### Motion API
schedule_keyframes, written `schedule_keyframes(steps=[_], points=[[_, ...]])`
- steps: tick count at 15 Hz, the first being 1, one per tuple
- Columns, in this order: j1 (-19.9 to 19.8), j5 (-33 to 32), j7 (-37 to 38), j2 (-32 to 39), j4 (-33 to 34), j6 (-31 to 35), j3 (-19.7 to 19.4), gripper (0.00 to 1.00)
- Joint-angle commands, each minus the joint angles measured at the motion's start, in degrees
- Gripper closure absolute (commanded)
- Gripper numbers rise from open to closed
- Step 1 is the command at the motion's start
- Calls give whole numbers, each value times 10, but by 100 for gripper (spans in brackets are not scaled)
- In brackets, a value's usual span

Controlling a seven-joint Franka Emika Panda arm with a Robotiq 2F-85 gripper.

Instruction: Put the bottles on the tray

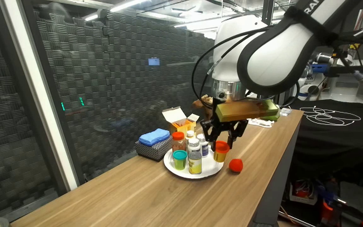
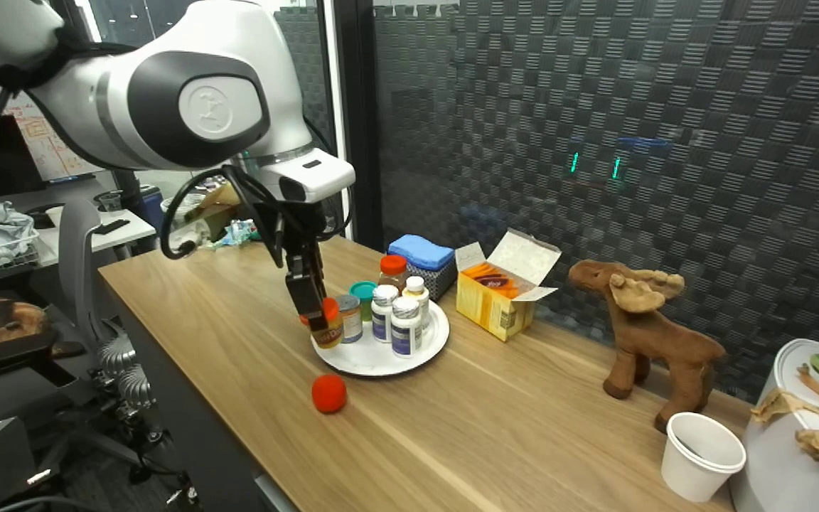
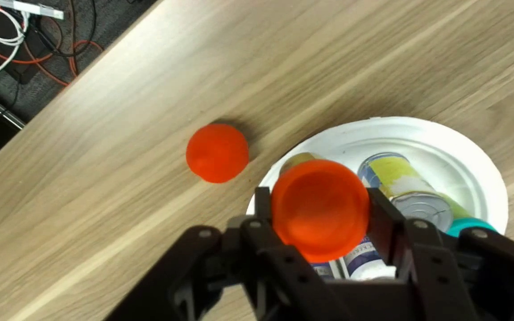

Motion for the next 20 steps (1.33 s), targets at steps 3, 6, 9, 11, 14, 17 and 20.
schedule_keyframes(steps=[3, 6, 9, 11, 14, 17, 20], points=[[12, -53, 87, 93, 77, 35, -27, 71], [22, -44, 105, 127, 115, 46, -46, 71], [31, -42, 116, 154, 141, 49, -63, 71], [36, -40, 117, 164, 150, 46, -71, 71], [37, -36, 110, 165, 150, 46, -76, 71], [35, -31, 101, 158, 143, 45, -75, 55], [33, -29, 99, 144, 129, 54, -73, 14]])
